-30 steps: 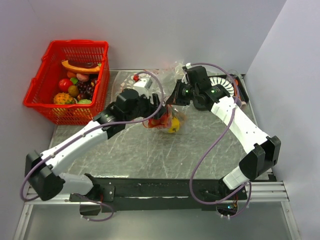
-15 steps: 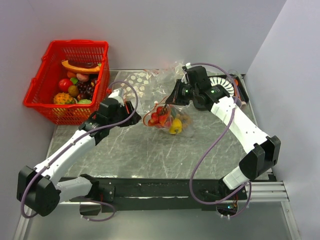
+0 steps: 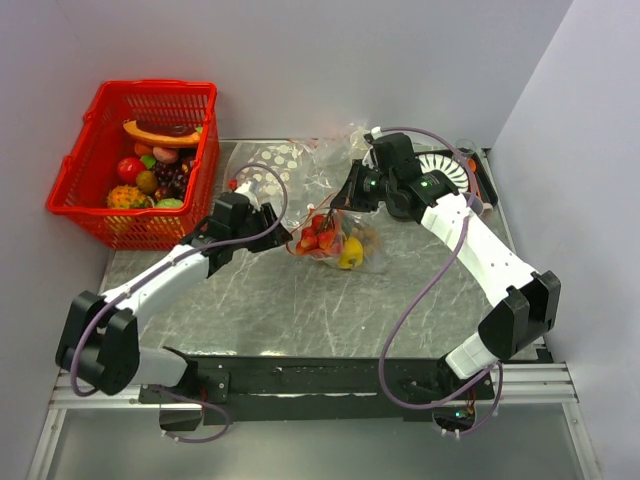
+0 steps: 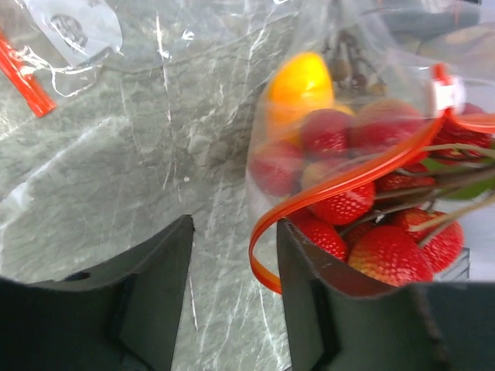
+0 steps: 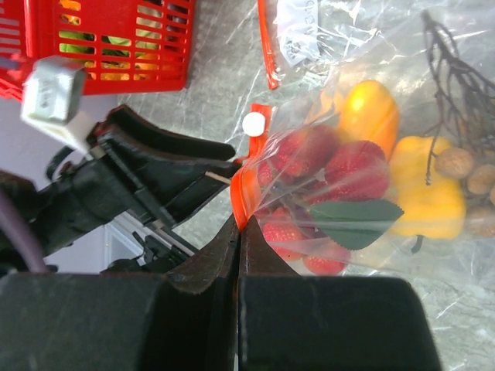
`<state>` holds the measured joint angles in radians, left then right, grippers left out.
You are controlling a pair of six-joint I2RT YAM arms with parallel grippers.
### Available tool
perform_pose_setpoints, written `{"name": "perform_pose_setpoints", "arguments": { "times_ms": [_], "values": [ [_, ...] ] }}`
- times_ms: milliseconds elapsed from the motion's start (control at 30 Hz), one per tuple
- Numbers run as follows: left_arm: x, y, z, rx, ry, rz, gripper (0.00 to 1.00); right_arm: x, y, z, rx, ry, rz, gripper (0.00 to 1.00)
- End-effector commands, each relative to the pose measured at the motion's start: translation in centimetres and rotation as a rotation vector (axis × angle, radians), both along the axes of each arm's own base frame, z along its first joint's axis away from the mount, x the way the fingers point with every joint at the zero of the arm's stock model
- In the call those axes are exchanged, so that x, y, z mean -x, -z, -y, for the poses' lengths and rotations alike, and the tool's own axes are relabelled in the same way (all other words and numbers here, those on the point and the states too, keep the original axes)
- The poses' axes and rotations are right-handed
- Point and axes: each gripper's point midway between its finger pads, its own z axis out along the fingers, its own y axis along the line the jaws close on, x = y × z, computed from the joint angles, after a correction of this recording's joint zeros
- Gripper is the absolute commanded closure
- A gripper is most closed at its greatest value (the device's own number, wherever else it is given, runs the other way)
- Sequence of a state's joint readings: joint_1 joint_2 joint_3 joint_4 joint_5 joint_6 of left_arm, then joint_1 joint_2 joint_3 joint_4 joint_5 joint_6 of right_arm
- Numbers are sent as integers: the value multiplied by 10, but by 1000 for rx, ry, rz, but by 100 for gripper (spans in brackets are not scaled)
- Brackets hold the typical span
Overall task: Place the food in the zip-top bag and seal the zipper
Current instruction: Adjust the zipper food storage bag at the center of the board.
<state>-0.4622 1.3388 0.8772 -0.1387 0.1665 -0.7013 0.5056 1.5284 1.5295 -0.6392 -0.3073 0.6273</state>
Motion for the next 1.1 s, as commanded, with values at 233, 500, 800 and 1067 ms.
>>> {"name": "perform_pose_setpoints", "arguments": {
  "times_ms": [233,500,800,1067],
  "values": [
    [-7,-33,7,45,25,85,99,-6,-17,4,-29,19,73,100],
    [2,-95,5,36,73,146,99,-12,4,14,36,64,63,100],
    [20,-143,23,184,167,191,99,-20,6,15,78,66,70,100],
    [42,-188,41,330,293,228,99,-26,-4,30,155,120,120,100]
  ]
}}
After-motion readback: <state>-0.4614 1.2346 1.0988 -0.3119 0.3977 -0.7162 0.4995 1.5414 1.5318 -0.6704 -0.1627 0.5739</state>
